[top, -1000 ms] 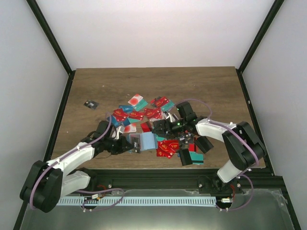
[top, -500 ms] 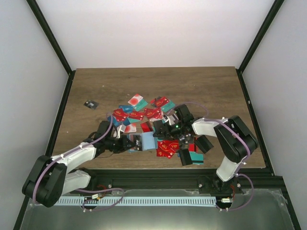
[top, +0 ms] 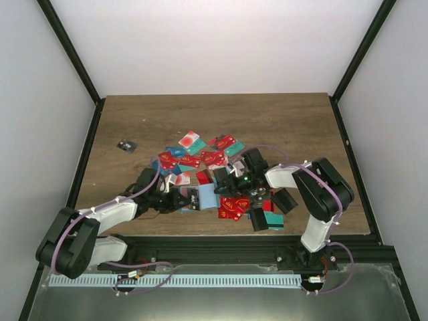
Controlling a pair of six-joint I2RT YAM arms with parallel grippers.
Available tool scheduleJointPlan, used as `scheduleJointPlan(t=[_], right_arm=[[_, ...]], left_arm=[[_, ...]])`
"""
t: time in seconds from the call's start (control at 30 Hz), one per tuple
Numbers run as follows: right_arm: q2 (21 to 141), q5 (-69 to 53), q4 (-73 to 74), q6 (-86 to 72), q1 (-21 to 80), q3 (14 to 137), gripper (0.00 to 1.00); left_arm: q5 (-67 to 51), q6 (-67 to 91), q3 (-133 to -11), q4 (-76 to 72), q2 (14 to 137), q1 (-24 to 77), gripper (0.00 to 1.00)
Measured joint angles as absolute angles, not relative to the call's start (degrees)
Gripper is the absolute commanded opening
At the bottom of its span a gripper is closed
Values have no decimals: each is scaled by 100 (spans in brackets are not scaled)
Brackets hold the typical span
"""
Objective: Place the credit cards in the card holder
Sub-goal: Insert the credit card into the card holder.
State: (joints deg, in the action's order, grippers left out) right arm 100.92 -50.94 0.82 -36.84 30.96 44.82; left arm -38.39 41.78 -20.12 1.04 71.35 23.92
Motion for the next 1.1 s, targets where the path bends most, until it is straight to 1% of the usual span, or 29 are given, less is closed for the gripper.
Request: scheduleJointPlan(t=[0.33,1.1], right_arm=[[10346,-5100,78,-3667,3100,4484,42],[10409,-5094,-3,-3667,3218,4484,37]], left_arm=[[-3981,4178,-2014,-211,7387,2392,4],[-4169,4331,-2049,-683,7758,2381,4]])
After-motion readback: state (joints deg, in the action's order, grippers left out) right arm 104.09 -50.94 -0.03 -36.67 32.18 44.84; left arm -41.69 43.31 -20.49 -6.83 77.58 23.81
